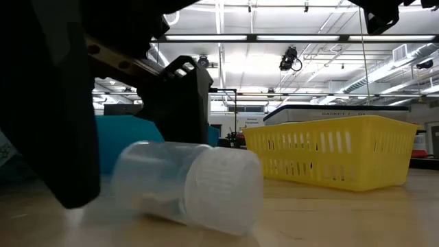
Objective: Pick & place medical supplies in basket/bin
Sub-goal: Put the white pill bottle into the yellow bin
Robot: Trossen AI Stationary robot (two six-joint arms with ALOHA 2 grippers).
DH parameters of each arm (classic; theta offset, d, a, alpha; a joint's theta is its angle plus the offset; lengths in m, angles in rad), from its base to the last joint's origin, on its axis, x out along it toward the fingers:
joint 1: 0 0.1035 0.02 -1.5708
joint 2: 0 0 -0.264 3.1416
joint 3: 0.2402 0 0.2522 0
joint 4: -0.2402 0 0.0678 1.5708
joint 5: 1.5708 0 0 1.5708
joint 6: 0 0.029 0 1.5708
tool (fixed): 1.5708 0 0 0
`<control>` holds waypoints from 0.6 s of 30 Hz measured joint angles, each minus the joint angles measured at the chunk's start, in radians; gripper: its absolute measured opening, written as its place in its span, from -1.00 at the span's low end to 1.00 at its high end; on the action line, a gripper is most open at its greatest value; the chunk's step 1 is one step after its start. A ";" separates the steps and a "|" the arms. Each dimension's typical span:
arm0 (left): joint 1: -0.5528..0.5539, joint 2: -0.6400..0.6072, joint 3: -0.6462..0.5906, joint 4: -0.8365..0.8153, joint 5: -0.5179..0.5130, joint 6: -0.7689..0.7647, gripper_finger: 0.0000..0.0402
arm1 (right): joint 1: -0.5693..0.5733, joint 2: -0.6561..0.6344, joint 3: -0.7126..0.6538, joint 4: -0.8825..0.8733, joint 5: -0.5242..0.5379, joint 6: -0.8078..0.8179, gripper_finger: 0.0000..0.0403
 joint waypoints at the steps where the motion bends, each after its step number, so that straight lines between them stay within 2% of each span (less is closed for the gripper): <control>1: 0.001 0.004 0.000 0.000 -0.005 -0.013 0.76 | 0.000 0.000 0.000 0.000 0.002 0.000 0.05; 7: 0.002 0.006 -0.001 -0.004 -0.040 -0.029 0.55 | 0.000 0.000 0.000 0.000 0.014 -0.004 0.05; 11: 0.001 0.006 -0.001 -0.005 -0.087 -0.014 0.31 | 0.000 0.000 0.000 0.000 0.017 -0.004 0.04; 18: 0.001 0.006 -0.001 -0.005 -0.095 0.000 -0.15 | 0.000 0.000 0.000 0.000 0.017 -0.004 0.05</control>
